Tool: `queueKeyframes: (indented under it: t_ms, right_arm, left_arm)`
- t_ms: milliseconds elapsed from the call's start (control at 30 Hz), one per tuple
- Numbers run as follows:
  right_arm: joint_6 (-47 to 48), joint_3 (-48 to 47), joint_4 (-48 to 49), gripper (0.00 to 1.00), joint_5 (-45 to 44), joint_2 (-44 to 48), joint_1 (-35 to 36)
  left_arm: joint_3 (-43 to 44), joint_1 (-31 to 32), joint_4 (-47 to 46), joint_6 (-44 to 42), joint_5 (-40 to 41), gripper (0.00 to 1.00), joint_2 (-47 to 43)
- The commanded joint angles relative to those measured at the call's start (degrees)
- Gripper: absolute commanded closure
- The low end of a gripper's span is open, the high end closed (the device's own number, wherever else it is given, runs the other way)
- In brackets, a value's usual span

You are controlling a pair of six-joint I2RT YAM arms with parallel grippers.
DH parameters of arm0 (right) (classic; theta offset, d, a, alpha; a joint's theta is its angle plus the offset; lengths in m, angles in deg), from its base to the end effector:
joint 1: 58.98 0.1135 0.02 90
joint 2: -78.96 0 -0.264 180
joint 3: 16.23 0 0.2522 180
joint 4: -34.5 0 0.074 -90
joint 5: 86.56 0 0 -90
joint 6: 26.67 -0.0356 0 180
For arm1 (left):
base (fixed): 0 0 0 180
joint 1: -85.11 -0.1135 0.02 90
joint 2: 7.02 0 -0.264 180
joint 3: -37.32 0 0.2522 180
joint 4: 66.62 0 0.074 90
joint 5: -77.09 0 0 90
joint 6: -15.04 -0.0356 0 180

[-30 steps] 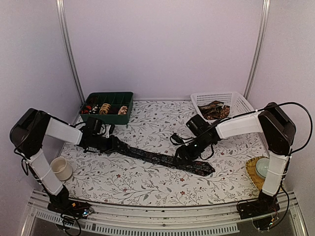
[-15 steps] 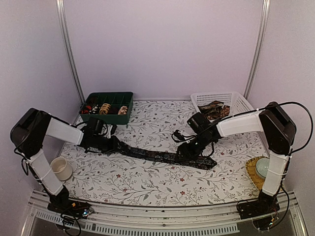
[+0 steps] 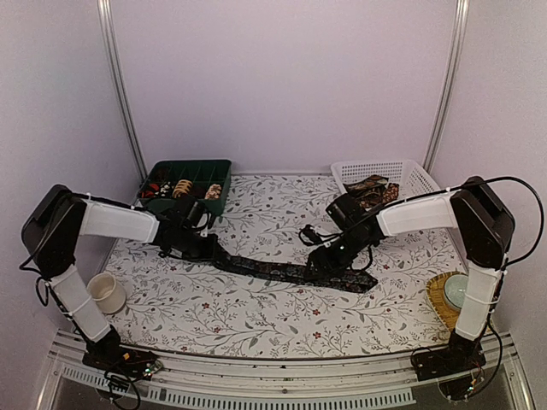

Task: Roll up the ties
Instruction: Roll the tie at the center of the board.

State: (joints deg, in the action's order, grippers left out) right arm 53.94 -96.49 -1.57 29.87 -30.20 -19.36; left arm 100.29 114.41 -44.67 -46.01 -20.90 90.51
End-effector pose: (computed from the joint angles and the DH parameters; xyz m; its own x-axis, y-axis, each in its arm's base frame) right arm 0.2766 0.2496 0.1451 -0.8054 -0.4771 -0.3516 -0.5926 0.6563 0.4669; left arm 0.2789 -0.1622 0.1410 -0.9034 -0.0427 -0.4267 0.1306 0.9204 -0.3685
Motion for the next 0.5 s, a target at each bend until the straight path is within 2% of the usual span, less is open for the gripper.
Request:
queueKeyframes:
  t_ms: [0, 300, 467]
  right_arm:
    - [-1.22, -1.59, -1.56, 0.36, -0.24, 7.68, -0.97]
    - [-3.22, -0.86, 1.55, 0.35, 3.40, 11.49, -1.73]
    - [-3.56, 0.62, 2.35, 0.35, 3.87, 11.85, -2.11]
  left_arm:
    - [5.10, 5.54, 16.75, -0.21, 17.56, 0.87, 3.38]
    - [16.24, 14.37, 32.78, 4.63, 39.15, 0.86, 12.88]
    - [22.34, 18.89, 40.61, 8.43, 46.58, 0.86, 20.34]
